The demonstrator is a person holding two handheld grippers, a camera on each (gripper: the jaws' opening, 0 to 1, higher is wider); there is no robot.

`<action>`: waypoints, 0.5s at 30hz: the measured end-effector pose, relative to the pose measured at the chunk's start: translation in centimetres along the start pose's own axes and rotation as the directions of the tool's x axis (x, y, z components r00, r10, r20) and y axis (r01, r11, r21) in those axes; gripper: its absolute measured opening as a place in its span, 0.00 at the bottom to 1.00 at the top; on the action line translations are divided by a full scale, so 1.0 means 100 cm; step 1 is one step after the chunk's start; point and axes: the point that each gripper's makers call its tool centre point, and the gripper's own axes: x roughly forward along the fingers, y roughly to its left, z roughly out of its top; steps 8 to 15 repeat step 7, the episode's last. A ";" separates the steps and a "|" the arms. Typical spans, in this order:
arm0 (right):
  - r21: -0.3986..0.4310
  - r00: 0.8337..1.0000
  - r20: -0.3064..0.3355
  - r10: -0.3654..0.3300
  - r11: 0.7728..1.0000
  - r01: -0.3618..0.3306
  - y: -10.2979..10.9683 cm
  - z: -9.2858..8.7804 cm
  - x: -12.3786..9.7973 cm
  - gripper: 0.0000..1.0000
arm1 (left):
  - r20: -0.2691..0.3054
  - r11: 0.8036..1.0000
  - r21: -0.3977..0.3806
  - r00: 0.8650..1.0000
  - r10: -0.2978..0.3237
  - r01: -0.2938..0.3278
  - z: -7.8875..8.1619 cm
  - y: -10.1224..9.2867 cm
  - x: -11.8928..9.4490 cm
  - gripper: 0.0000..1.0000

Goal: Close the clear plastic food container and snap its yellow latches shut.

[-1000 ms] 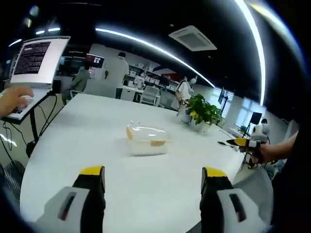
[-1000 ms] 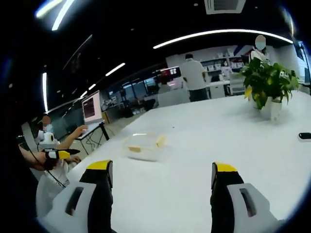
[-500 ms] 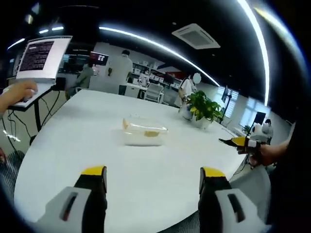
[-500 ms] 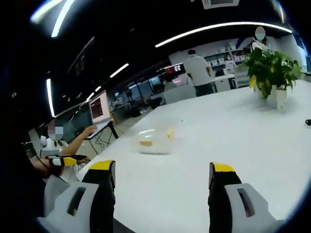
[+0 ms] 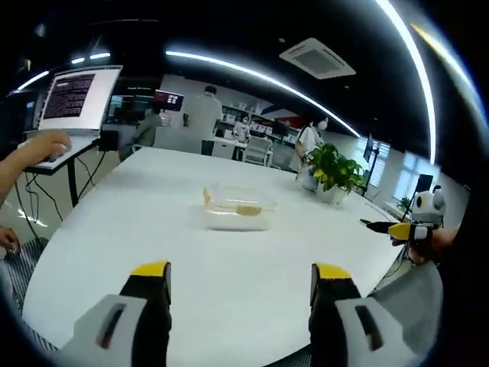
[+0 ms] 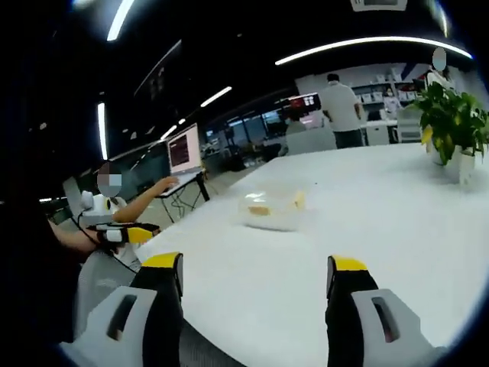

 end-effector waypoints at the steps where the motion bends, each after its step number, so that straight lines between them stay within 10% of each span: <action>1: -0.011 1.000 -0.023 0.004 1.000 -0.005 0.001 -0.004 0.001 0.74 | -0.005 1.000 0.027 1.000 0.004 -0.004 -0.001 0.000 0.001 0.69; 15: -0.064 0.998 -0.053 -0.021 0.998 0.017 -0.002 -0.015 0.007 0.64 | -0.026 0.997 0.074 1.000 -0.008 0.010 -0.007 -0.002 0.004 0.64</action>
